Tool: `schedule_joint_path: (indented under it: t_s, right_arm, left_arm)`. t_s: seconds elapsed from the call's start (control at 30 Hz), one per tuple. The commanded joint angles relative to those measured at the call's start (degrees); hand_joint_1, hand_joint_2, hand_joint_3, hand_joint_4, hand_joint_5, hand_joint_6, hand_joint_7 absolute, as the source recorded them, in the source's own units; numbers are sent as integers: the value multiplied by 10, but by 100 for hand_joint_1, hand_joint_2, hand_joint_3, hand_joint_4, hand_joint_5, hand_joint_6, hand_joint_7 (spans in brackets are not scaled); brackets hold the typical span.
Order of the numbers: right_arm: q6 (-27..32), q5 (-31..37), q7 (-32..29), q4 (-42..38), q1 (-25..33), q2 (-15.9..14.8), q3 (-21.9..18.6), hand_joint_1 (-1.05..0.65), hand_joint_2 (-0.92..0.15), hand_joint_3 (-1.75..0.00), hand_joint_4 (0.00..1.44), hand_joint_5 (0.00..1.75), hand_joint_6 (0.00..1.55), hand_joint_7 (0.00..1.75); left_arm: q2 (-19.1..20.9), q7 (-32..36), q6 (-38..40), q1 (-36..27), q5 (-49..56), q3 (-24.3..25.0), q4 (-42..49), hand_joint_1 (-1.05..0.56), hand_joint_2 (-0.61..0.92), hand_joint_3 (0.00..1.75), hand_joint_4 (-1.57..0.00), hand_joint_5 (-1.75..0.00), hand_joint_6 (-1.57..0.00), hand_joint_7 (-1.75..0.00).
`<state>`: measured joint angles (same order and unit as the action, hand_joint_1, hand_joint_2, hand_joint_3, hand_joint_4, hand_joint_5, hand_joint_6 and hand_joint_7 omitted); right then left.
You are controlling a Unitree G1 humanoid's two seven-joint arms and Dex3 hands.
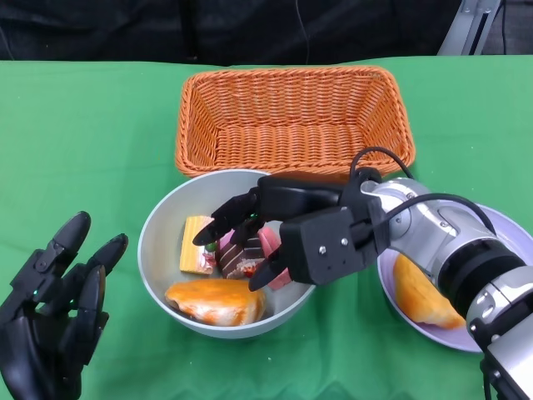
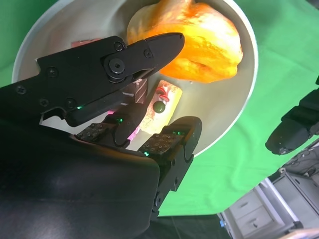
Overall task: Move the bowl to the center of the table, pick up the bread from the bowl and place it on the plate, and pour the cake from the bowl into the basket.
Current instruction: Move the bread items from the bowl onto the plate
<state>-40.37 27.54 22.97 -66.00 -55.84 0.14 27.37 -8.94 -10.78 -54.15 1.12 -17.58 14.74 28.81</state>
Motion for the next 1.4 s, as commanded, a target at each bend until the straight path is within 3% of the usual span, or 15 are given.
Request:
schedule_joint_path:
  t_s: [0.03,0.47,0.73,1.4]
  right_arm:
    - [12,-11,24,0,-17,-7,-8,-70,-80,0,67,5,54,0]
    - [14,-21,70,-12,-8,-1,-13,-60,-80,0,70,4,59,1]
    - [16,-22,78,-20,0,6,-12,-65,-81,-1,72,3,64,1]
    - [-18,-28,52,-12,7,8,-19,-59,-77,0,80,6,72,2]
  left_arm:
    - [3,6,-8,-6,-2,6,2,-49,92,31,-98,-1,-84,0]
    - [-7,22,-7,-16,17,6,-13,-49,92,31,-98,0,-84,0]
    - [-9,22,-6,-17,12,2,-17,-50,92,30,-99,-1,-85,-1]
    - [-3,20,-12,1,6,11,8,-49,92,31,-100,-1,-86,-1]
